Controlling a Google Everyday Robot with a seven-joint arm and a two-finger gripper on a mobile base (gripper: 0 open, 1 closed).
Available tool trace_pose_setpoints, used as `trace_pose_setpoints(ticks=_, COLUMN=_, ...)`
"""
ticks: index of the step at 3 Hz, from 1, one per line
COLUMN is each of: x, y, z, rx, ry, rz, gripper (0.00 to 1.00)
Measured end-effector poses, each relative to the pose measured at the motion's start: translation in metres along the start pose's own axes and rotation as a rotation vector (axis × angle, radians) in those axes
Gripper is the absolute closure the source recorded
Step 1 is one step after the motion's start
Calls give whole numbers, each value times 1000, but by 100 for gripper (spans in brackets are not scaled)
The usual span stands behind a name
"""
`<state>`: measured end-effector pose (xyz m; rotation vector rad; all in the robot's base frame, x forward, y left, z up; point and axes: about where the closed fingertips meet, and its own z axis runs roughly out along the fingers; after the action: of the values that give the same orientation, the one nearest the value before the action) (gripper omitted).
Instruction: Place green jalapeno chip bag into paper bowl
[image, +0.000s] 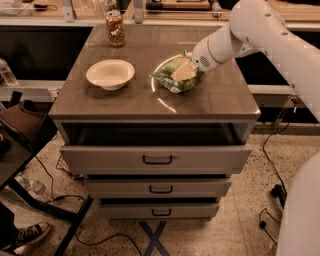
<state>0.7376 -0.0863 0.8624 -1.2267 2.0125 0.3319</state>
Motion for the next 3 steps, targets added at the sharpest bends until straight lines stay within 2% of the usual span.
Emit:
trace_pose_setpoints(ticks=1, x=-14, y=-6, z=-7, rx=6, ry=3, rz=-10, gripper=100)
trace_pose_setpoints(ticks=3, x=-64, y=-25, z=-38, rx=31, ry=11, rz=-42, gripper=100)
